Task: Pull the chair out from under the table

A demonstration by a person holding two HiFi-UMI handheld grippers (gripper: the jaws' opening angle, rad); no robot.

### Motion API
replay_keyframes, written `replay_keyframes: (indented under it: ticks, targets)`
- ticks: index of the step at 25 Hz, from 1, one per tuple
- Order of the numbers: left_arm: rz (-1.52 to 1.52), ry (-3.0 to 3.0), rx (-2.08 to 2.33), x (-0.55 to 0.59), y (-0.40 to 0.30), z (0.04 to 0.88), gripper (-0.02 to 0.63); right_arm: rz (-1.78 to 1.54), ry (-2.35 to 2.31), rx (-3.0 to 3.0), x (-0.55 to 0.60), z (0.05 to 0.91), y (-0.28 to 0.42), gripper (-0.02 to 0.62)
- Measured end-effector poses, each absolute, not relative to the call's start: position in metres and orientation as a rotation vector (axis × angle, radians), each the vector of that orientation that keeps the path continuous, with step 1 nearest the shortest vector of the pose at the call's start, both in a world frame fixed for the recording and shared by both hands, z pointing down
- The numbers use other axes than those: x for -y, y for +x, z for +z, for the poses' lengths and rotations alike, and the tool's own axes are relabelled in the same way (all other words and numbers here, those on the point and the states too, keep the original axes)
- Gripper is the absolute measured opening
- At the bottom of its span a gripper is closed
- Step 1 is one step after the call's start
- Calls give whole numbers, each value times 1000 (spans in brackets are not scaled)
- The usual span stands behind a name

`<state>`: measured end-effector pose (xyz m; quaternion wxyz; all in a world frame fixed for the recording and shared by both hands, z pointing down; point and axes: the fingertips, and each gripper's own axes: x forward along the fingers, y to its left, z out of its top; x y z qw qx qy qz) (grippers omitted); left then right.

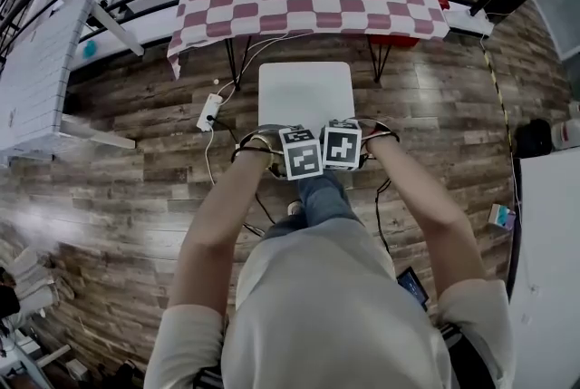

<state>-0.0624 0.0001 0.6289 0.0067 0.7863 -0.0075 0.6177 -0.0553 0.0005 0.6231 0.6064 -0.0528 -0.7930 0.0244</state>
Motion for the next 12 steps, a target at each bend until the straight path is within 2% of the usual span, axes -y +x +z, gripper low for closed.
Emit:
replay_keyframes:
  ticks: [12]
  targets:
    - [1938,2454,13,-31,-62,628,78,59,-125,1831,-31,623,-55,81]
